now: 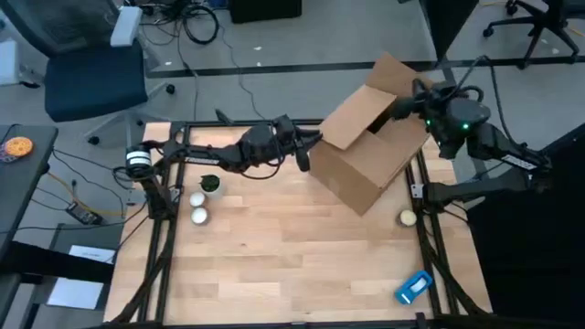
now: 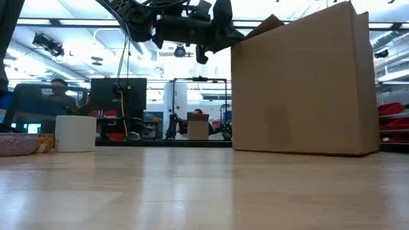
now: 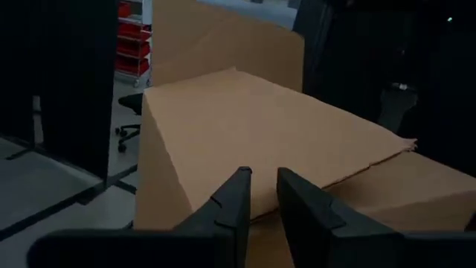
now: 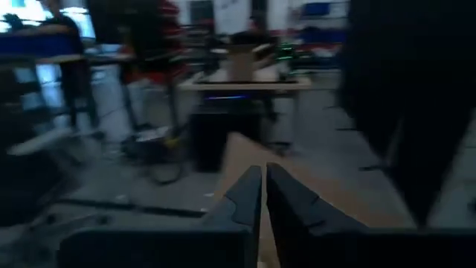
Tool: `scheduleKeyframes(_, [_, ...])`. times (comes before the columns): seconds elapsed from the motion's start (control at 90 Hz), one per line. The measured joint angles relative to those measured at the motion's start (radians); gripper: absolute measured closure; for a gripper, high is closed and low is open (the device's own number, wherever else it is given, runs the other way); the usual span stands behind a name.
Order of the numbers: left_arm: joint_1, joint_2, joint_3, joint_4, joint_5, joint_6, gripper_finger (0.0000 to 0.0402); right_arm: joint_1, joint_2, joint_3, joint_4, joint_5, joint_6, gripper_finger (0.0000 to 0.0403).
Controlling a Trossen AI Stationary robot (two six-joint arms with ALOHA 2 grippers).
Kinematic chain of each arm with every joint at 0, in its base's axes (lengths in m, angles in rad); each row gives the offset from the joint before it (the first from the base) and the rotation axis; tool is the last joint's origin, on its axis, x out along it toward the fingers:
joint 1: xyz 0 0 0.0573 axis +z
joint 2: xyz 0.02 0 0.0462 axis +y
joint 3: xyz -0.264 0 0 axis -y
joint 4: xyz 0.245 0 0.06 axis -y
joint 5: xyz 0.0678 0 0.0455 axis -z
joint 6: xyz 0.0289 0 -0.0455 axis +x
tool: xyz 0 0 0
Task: Wrap mug
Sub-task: Close the box
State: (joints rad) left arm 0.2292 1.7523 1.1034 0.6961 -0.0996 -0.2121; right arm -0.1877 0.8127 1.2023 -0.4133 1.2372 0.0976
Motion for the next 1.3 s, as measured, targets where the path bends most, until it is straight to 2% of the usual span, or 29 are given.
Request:
scheduleKeyframes(0.133, [-0.008, 0.001, -0.001, 0.002, 0.001, 0.002, 0.0348, -0.032, 0.005, 0.043, -0.006, 0.067, -0.082, 0.0403])
scheduleKeyframes(0.4, [-0.016, 0.002, -0.001, 0.001, 0.006, 0.025, 0.0348, -0.083, 0.004, 0.133, -0.008, 0.147, -0.144, 0.0403])
scheduleKeyframes(0.611, [-0.020, 0.002, -0.001, 0.000, 0.006, 0.025, 0.0348, -0.098, -0.008, 0.196, -0.009, 0.155, -0.134, 0.0403])
scheduleKeyframes(0.789, [-0.021, 0.002, -0.001, 0.000, 0.006, 0.025, 0.0348, -0.098, -0.015, 0.293, -0.008, 0.020, 0.001, 0.0403])
scheduleKeyframes(0.911, [-0.021, 0.002, -0.002, 0.002, 0.006, 0.025, 0.0348, -0.090, 0.014, 0.380, -0.031, -0.074, -0.004, 0.0403])
scheduleKeyframes(1.044, [-0.021, 0.002, -0.002, 0.003, 0.006, 0.026, 0.0348, -0.074, 0.072, 0.522, -0.276, -0.079, 0.003, 0.0403])
scheduleKeyframes(1.178, [-0.021, 0.002, -0.002, 0.004, 0.006, 0.026, 0.0348, -0.087, 0.125, 0.698, -0.654, -0.087, 0.226, 0.0403])
scheduleKeyframes(1.3, [-0.021, 0.002, -0.002, 0.004, 0.007, 0.025, 0.0348, -0.117, 0.146, 0.838, -1.001, -0.155, 0.452, 0.0403])
